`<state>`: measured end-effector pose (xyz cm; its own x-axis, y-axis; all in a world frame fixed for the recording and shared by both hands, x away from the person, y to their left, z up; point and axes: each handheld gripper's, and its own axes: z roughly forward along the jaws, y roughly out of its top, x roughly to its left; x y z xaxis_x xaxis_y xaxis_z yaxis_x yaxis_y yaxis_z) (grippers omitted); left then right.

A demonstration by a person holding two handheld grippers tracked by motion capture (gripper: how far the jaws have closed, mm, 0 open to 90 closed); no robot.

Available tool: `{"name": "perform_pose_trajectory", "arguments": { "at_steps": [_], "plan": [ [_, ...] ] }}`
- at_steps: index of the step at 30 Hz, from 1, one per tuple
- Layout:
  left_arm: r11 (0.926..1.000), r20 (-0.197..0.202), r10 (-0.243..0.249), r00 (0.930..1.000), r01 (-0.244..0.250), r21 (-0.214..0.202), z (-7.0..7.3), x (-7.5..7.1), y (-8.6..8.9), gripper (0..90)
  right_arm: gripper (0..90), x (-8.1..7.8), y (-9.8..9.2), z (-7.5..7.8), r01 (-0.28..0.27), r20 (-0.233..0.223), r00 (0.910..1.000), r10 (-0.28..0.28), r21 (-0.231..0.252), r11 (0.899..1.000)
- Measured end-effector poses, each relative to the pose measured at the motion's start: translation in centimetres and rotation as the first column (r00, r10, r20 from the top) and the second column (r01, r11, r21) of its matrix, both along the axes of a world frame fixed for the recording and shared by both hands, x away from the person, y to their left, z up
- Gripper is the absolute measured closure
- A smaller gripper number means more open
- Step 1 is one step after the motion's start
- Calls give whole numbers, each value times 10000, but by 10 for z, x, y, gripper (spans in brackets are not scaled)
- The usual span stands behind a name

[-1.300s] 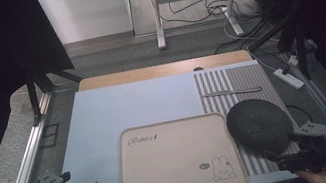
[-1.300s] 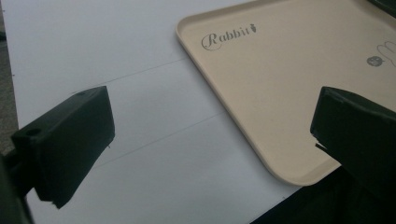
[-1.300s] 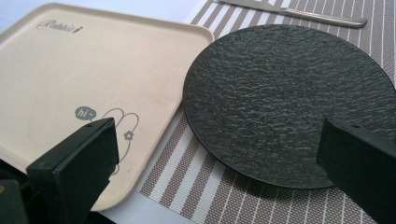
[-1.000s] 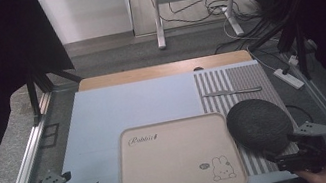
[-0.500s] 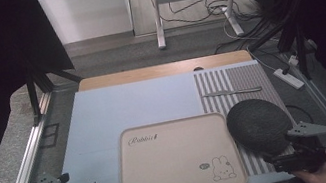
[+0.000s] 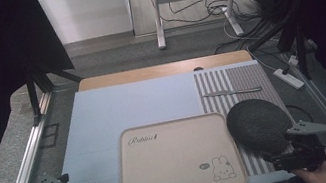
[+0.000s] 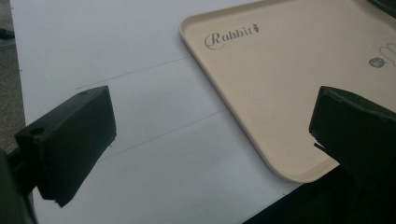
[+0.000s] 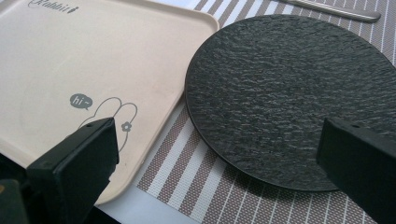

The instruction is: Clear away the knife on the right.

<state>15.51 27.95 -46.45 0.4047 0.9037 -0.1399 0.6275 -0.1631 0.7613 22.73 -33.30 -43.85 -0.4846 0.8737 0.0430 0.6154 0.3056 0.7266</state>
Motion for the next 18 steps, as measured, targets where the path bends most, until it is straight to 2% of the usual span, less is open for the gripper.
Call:
{"name": "perform_pose_trajectory", "arguments": {
  "at_steps": [8, 15, 18],
  "plan": [
    [9999, -2, 7, 10000, -7, -111, 0, 0, 1, 6, 0, 1, 4, 4, -134, 437, 9990, 135, -29, 9999],
    [9998, -2, 9, 10000, -9, -206, 0, 0, 2, 6, 0, 5, 7, 1, -247, 431, 9988, 251, -91, 9997],
    [9997, -2, 15, 10000, -15, -258, 0, 0, 3, 4, 0, 7, 6, 2, -267, 503, 9984, 261, 115, 9996]
  ]
}}
